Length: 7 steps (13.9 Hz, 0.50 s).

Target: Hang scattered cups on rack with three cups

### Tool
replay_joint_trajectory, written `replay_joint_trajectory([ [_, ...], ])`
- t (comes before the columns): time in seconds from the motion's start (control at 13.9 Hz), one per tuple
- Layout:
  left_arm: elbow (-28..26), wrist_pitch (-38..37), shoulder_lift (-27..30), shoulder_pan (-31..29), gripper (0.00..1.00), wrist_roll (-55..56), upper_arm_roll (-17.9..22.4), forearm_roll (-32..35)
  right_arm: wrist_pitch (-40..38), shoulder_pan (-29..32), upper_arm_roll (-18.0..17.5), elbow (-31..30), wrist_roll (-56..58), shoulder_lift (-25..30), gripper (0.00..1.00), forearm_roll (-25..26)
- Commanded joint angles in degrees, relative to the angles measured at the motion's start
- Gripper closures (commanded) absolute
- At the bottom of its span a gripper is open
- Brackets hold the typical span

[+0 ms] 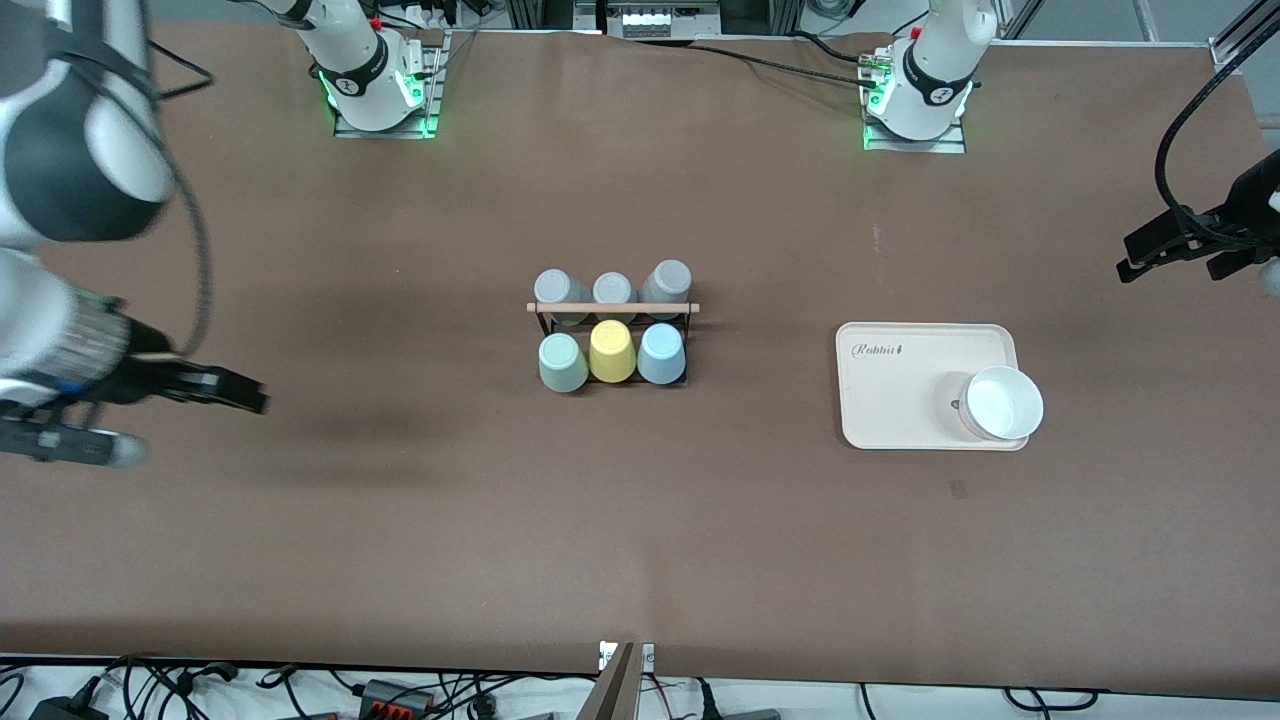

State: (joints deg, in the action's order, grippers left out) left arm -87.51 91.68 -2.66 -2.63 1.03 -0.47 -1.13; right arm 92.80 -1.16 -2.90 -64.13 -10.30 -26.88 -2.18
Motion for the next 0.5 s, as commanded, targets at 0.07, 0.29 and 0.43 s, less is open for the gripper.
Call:
replay_joint_trajectory([
  [0.07, -0.29, -0.45, 0.73, -0.09, 0.00, -0.24, 0.03, -0.63, -1.04, 2.83, -0.97, -0.55, 5.54, 3.31, 0.00, 0.69],
  [0.29, -0.29, -0.45, 0.73, -0.09, 0.00, -0.15, 0.03, -0.63, -0.25, 2.65, 2.71, -5.46, 10.10, 7.00, 0.00, 0.87],
  [0.43, -0.38, -0.80, 0.73, -0.09, 0.00, -0.24, 0.03, -0.63, 1.24, 2.83, 3.77, -7.92, 12.23, 8.94, 0.00, 0.86],
])
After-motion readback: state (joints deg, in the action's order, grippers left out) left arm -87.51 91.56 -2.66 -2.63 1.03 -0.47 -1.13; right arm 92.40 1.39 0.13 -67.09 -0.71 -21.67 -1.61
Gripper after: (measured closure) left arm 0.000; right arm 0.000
